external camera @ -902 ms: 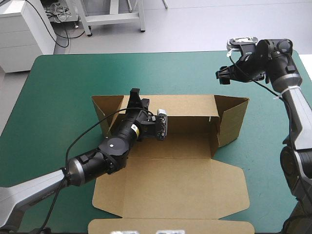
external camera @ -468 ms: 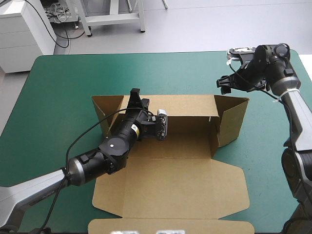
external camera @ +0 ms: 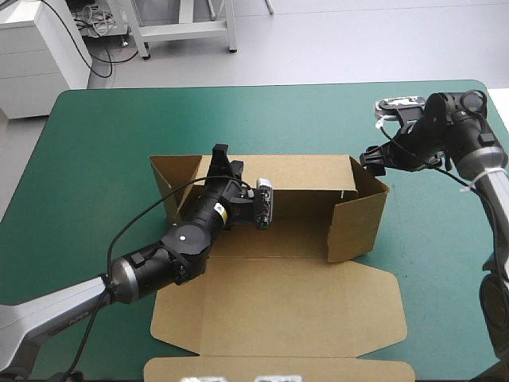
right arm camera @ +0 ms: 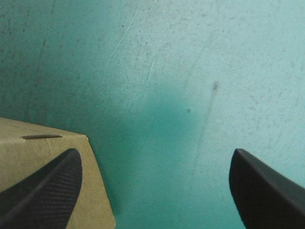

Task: Fold the box

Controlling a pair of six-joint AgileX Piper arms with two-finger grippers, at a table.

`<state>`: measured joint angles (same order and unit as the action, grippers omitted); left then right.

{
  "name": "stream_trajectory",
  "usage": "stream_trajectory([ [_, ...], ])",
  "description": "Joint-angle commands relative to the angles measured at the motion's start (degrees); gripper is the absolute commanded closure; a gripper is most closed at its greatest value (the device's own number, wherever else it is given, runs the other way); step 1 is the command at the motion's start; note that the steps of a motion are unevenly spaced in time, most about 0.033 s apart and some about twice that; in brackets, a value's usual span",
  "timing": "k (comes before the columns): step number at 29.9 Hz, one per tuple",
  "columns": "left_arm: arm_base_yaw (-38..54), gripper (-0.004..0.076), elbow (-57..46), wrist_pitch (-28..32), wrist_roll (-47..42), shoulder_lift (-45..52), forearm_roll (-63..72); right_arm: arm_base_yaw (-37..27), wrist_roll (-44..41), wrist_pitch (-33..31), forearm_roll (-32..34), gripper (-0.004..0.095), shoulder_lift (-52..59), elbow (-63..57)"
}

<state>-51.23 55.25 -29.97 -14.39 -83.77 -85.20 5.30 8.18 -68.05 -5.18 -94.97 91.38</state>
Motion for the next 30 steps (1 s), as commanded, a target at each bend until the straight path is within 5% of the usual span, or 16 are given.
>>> stream_trajectory([
  [1, -0.02, 0.0732, 0.01, -2.53, -1.71, 0.96, 3.52, -0.50, 1.53, 1.42, -0.93, 0.0145, 5.60, -1.06],
  [19, -0.02, 0.0732, 0.01, -2.32, -1.71, 0.96, 3.39, -0.50, 17.92, 29.39, -11.06, 0.0145, 26.15, -31.79],
  [30, -0.02, 0.0732, 0.01, -2.04, -1.81, 0.96, 3.39, -0.50, 33.40, 27.37, -21.83, 0.0147, 29.90, -37.01],
])
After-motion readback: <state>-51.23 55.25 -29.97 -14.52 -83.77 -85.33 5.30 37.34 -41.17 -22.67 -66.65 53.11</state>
